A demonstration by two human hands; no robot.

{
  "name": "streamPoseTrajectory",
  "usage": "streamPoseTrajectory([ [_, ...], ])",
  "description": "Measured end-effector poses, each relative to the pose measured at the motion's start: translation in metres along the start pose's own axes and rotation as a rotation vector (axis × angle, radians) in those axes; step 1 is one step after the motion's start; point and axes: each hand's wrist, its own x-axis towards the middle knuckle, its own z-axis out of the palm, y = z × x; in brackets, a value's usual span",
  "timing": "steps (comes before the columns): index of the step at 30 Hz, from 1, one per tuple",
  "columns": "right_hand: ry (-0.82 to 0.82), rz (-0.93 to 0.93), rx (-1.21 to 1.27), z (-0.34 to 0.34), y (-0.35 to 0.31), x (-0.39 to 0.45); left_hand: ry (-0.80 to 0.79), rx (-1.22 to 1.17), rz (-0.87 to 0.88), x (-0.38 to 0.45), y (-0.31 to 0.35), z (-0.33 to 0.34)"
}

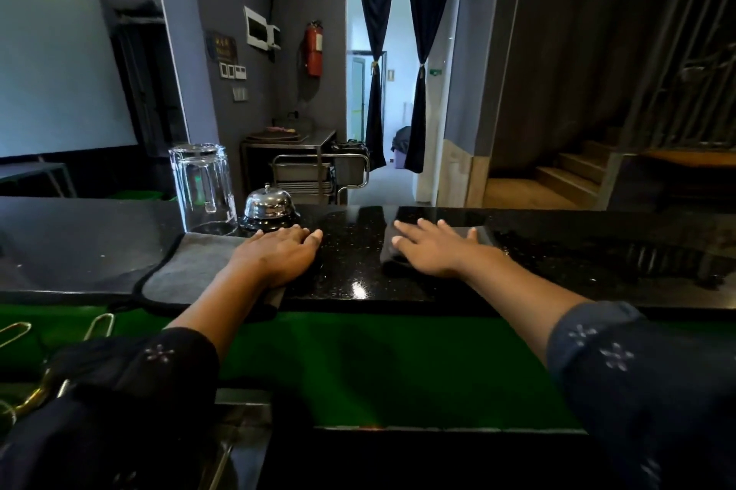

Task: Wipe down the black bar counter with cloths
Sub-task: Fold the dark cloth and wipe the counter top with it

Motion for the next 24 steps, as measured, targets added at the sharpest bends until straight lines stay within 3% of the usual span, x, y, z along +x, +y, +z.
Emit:
streamPoseTrajectory([
  [3, 0.009, 0.018, -0.028, 0.002, -0.024, 0.007, -0.003, 0.005, -0.024, 0.002, -0.001, 0.0],
  [6, -0.008, -0.179, -0.051, 0.016, -0.05, -0.018, -0.01, 0.028, -0.009, 0.003, -0.002, 0.0],
  [9, 0.012, -0.301, -0.067, 0.02, -0.028, -0.051, -0.006, 0.046, 0.026, 0.004, -0.003, 0.0],
  [14, 0.017, -0.047, -0.051, -0.001, 0.065, -0.055, -0.003, 0.065, 0.022, 0.006, -0.007, 0.002],
  [17, 0.022, 0.062, -0.025, -0.01, 0.071, -0.033, 0.019, 0.126, 0.003, 0.002, 0.005, -0.002],
  [22, -0.011, 0.036, -0.015, -0.011, 0.05, -0.048, 0.163, 0.428, 0.062, -0.021, 0.04, -0.012],
  [24, -0.014, -0.025, -0.019, -0.004, 0.051, -0.068, 0.149, 0.342, 0.128, -0.031, 0.063, -0.008],
])
